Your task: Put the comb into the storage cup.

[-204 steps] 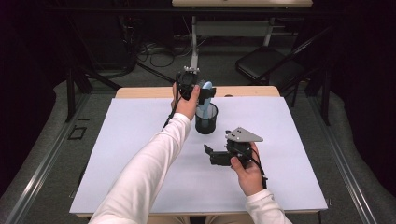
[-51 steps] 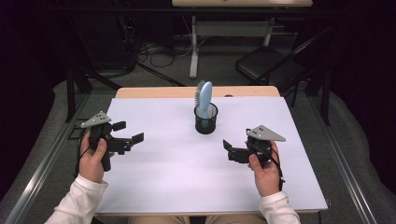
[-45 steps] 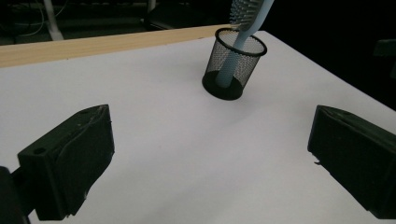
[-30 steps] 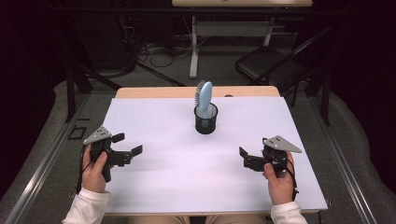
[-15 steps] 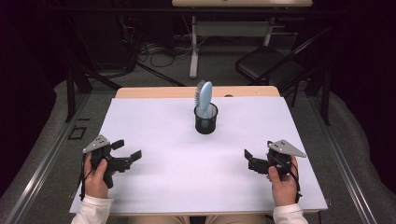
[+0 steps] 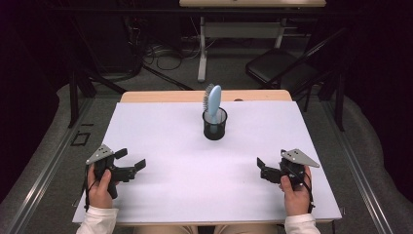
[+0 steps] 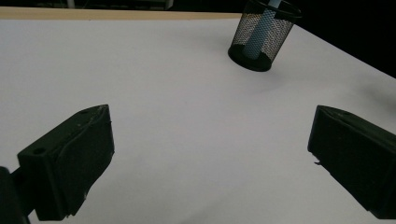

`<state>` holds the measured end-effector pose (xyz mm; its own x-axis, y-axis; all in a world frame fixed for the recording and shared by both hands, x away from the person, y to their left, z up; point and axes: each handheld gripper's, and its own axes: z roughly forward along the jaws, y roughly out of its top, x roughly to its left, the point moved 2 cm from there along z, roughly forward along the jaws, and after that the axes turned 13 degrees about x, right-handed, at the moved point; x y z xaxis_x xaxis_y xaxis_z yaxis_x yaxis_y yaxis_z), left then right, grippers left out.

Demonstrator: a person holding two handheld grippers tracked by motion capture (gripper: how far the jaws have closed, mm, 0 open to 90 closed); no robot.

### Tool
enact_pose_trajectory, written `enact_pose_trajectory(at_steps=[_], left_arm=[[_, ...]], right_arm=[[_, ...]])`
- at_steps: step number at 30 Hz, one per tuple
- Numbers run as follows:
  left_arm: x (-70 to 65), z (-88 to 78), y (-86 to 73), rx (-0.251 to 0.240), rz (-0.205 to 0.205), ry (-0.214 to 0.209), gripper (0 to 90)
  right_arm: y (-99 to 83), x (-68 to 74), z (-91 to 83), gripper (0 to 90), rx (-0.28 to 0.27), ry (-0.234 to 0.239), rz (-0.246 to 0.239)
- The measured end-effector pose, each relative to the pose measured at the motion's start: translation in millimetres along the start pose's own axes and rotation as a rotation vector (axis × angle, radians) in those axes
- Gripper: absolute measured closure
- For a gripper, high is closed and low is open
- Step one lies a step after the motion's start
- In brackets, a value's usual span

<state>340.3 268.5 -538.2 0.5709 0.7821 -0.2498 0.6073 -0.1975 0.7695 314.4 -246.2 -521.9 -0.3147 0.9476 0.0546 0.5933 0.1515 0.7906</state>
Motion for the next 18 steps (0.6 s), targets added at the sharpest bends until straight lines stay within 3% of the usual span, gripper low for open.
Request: enact_pose_trajectory(at_steps=[12,18], left_arm=[[6.4,1.7,-6.0,-0.003,-0.014,0.012,0.6],[10.6,2.1,-8.0,-0.01,-0.045,0.007,0.6]], right_arm=[[-4.9,-9.0,5.6,7.0,0.017,-0.008,0.029],[-6.6,-12.2,7.4,7.0,0.013,-0.009,0.036]])
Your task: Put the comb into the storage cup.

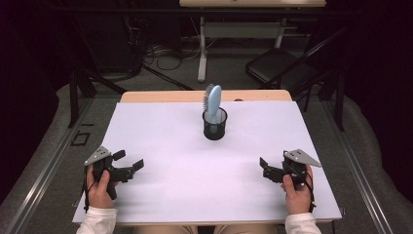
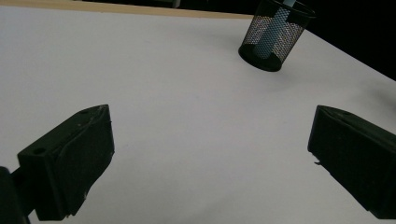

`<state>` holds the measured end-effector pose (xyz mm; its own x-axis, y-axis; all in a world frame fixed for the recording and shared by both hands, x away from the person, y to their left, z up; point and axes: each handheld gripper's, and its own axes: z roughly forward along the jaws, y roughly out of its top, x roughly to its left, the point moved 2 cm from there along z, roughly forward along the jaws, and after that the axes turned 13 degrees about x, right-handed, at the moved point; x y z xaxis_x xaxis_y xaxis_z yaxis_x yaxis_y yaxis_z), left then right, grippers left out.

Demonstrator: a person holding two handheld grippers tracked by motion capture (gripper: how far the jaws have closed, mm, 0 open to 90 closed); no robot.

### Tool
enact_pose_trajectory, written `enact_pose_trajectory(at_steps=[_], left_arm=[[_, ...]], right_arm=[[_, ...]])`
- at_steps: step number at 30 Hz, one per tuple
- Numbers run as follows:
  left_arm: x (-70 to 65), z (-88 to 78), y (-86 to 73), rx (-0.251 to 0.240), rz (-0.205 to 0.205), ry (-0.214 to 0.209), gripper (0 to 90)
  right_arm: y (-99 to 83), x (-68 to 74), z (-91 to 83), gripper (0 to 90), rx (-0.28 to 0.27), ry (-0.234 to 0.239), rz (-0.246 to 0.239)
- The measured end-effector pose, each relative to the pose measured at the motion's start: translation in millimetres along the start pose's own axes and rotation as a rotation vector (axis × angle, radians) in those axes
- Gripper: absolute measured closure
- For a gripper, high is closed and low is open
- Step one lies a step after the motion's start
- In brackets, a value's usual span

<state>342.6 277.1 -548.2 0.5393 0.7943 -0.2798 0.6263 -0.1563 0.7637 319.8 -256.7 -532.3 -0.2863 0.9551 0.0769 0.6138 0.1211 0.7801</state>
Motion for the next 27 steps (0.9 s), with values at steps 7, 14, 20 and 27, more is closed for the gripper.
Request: enact_pose_trajectory(at_steps=[7,14,20,27], left_arm=[[0.7,1.0,-0.6,0.004,0.005,0.004,0.6],[3.3,3.0,-1.6,0.009,-0.003,0.013,0.6],[5.2,3.7,-2.4,0.012,-0.012,0.018,0.6],[5.8,3.5,-2.3,0.012,-0.01,0.02,0.6]], right_arm=[[-1.0,-1.2,1.5,7.0,0.004,-0.002,0.006],[-2.0,-2.4,2.6,7.0,0.007,-0.001,0.012],[-2.5,-2.3,3.4,7.0,0.007,-0.001,0.014],[-2.7,-2.9,3.6,7.0,0.011,0.0,0.016]])
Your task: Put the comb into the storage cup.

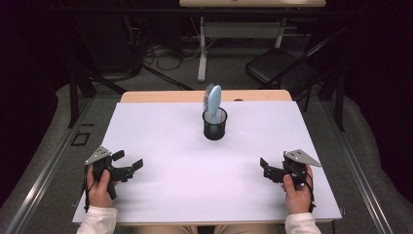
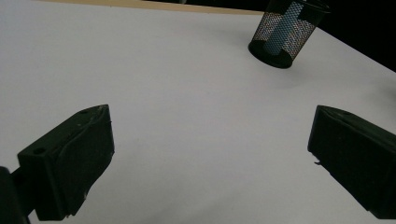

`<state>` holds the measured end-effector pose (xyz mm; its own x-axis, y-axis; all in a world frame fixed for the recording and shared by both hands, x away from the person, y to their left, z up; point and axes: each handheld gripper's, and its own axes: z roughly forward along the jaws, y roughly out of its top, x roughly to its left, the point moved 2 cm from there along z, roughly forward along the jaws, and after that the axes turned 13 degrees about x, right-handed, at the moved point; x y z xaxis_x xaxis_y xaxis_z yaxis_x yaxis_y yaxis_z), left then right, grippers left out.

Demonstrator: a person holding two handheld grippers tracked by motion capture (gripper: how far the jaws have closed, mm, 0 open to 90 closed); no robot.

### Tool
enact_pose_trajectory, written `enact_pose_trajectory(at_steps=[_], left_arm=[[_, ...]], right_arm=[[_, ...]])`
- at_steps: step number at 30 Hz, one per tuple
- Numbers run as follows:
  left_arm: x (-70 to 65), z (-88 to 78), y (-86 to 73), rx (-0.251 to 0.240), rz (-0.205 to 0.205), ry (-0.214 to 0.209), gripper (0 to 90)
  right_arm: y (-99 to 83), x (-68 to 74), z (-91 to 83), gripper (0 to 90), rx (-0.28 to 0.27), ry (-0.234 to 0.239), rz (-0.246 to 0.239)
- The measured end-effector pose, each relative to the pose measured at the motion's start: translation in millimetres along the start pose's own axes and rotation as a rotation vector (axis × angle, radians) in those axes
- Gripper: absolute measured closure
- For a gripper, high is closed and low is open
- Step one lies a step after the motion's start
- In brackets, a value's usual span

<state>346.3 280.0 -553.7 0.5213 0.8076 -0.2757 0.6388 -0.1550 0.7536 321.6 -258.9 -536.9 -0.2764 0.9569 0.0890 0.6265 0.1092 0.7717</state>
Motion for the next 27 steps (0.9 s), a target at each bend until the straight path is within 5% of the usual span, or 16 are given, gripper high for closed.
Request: enact_pose_trajectory(at_steps=[27], left_arm=[[1.5,0.1,-0.2,0.005,-0.002,0.011,0.6]], right_arm=[[-0.1,-1.6,-0.2,7.0,0.004,-0.005,-0.001]])
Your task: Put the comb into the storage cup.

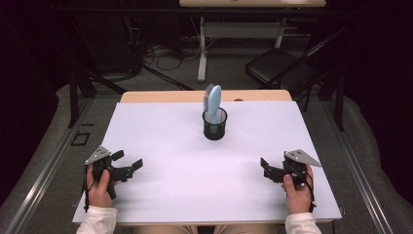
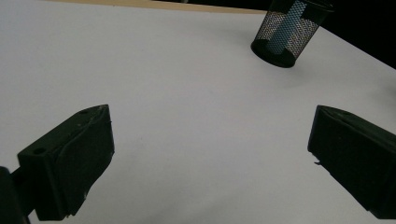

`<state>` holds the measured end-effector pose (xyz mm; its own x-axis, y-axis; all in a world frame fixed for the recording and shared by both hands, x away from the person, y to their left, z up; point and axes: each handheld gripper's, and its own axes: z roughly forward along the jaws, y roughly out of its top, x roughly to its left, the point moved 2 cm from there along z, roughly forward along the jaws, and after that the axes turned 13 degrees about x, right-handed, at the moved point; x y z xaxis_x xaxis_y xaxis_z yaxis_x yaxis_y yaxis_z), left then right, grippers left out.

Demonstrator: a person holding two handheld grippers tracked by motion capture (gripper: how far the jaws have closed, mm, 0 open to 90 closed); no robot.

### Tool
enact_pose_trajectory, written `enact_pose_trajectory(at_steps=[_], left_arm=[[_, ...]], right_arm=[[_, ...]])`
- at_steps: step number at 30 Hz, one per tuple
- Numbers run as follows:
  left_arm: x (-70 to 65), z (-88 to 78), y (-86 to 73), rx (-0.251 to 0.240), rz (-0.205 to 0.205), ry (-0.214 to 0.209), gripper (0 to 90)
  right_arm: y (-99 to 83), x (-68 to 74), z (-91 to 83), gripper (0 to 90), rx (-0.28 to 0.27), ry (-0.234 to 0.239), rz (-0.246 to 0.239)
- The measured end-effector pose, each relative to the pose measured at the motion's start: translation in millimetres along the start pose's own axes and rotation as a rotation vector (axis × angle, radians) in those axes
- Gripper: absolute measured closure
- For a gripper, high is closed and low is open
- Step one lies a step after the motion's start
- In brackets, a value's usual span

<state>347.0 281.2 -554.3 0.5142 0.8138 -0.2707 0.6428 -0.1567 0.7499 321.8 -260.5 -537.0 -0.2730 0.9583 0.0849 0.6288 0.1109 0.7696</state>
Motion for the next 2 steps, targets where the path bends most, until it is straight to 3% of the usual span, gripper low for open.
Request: enact_pose_trajectory(at_steps=[2], left_arm=[[0.3,0.3,-0.1,0.002,-0.001,0.002,0.6]], right_arm=[[0.0,-1.6,0.4,7.0,-0.002,-0.003,0.001]])
